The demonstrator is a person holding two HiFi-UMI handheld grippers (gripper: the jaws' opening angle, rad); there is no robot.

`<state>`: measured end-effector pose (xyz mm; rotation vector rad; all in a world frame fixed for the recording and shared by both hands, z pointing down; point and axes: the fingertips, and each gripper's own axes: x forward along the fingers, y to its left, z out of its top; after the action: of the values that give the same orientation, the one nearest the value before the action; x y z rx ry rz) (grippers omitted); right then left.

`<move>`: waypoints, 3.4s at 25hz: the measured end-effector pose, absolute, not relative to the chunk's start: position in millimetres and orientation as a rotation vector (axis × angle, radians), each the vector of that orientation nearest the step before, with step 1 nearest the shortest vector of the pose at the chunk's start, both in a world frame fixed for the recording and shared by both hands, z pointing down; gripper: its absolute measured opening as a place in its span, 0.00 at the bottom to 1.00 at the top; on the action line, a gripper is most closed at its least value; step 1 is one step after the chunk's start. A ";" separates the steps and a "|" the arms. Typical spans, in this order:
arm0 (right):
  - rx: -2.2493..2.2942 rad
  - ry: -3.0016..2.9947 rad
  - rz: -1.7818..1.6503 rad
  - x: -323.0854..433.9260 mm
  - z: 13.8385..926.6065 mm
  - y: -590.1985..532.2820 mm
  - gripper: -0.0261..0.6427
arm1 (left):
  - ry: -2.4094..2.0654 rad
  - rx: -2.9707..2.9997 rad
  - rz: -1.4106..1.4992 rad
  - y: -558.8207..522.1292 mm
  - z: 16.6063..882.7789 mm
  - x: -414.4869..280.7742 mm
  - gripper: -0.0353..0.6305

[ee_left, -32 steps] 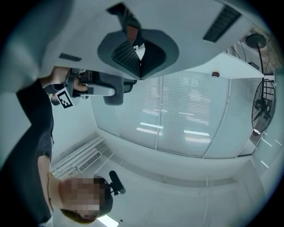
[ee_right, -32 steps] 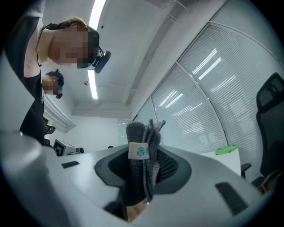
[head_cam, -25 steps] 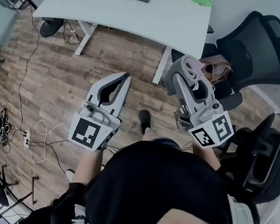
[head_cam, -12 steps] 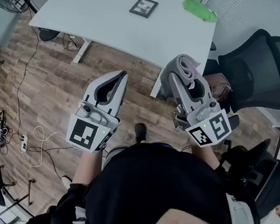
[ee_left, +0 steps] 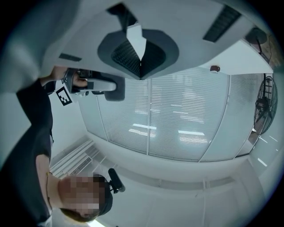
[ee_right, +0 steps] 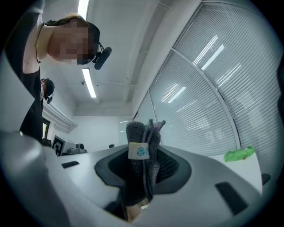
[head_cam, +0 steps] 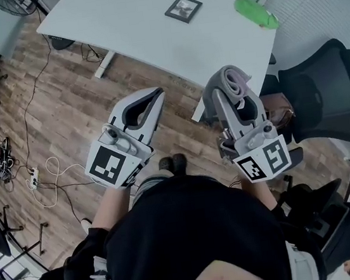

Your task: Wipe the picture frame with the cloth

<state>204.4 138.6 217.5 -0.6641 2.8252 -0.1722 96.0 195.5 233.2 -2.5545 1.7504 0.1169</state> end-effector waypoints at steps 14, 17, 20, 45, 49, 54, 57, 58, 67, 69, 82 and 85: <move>-0.624 2.823 -0.191 191.0 218.1 131.4 0.22 | 1.726 -2.556 0.086 182.7 232.4 92.6 0.06; -0.608 2.829 -0.188 190.6 220.0 129.3 0.22 | 1.725 -2.547 0.086 177.8 230.9 94.1 0.06; -0.606 2.832 -0.193 193.3 223.1 123.7 0.22 | 1.741 -2.537 0.106 172.7 230.8 93.7 0.06; -0.814 2.763 -0.134 132.0 227.2 4.8 0.22 | 1.557 -2.660 0.101 39.5 243.1 23.4 0.06; -0.881 2.735 -0.121 124.4 226.6 -18.5 0.22 | 1.488 -2.668 0.123 11.3 238.2 11.0 0.06; -0.968 2.692 -0.116 111.3 226.7 -51.5 0.22 | 1.398 -2.707 0.081 -29.1 236.5 -2.9 0.06; -1.018 2.666 -0.103 101.9 223.8 -71.8 0.22 | 1.340 -2.737 0.065 -53.1 235.9 -12.3 0.06; -1.037 2.658 -0.099 98.6 223.0 -78.2 0.22 | 1.318 -2.749 0.063 -60.4 235.5 -15.6 0.06; -1.182 2.619 -0.071 71.9 224.0 -120.8 0.22 | 1.165 -2.839 0.041 -112.9 244.0 -43.3 0.06; -1.217 2.616 -0.067 67.8 226.1 -126.6 0.22 | 1.146 -2.857 0.048 -121.8 246.8 -48.8 0.06; -1.317 2.632 -0.110 63.5 248.8 -151.1 0.22 | 1.110 -2.954 -0.019 -159.8 290.8 -59.2 0.24; -1.318 2.649 -0.117 62.8 253.9 -156.6 0.22 | 1.123 -2.985 -0.091 -166.0 306.5 -58.7 0.34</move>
<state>62.8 -156.6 253.9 -1.3175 2.6489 -0.1166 -58.7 -166.0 306.5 -2.9848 1.1231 -0.0909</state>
